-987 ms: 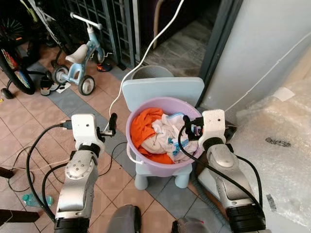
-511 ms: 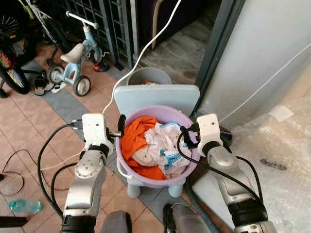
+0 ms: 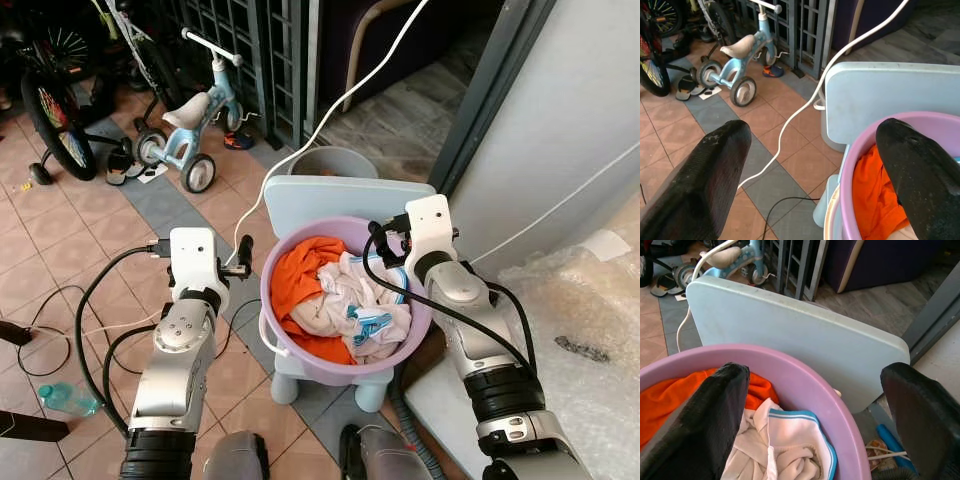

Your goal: Clothes washing

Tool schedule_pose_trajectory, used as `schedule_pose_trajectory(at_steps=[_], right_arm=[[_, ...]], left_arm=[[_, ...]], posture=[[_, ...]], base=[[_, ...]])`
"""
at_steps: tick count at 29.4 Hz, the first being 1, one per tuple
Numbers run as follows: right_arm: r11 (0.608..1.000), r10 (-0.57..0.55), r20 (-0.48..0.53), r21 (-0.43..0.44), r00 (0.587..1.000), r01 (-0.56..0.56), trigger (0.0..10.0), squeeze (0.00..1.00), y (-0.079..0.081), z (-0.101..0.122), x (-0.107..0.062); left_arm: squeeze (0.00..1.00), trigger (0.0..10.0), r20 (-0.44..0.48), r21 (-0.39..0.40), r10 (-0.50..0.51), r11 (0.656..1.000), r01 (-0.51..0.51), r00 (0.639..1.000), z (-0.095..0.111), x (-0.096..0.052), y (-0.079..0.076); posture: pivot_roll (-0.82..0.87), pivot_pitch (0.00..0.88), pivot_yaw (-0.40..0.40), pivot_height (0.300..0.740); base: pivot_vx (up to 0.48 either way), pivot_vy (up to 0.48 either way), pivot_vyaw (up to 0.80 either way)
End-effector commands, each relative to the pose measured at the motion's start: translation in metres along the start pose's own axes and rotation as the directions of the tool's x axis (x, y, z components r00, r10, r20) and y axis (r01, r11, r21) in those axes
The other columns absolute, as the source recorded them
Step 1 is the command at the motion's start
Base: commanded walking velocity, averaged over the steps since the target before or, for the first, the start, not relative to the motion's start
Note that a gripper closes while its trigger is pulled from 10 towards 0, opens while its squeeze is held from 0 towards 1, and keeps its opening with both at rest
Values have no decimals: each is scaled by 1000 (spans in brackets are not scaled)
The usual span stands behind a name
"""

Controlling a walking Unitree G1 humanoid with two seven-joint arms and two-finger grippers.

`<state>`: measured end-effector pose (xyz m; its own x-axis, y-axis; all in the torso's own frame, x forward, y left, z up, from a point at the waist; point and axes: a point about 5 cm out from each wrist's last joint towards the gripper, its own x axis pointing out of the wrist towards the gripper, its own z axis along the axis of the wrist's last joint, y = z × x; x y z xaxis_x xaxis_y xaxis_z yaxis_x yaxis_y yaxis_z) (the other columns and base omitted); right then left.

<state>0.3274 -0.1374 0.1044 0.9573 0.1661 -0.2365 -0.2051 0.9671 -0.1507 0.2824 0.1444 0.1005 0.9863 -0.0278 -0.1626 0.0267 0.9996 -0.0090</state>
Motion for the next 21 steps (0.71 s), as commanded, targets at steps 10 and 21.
schedule_pose_trajectory(at_steps=[10, 21], right_arm=[[995, 92, -139, -16, 986, -95, 10000, 0, 13, -32, 0], [950, 270, -82, -140, 959, -279, 10000, 0, 54, -37, -8]], left_arm=[[0, 10000, -121, 114, -2, 993, 15, 993, -15, -35, 10], [0, 10000, -274, 258, -129, 945, 202, 953, -27, -78, 14]], posture=[[118, 199, -39, 740], [169, 344, 16, 740]], base=[[0, 0, 0], [0, 0, 0]])
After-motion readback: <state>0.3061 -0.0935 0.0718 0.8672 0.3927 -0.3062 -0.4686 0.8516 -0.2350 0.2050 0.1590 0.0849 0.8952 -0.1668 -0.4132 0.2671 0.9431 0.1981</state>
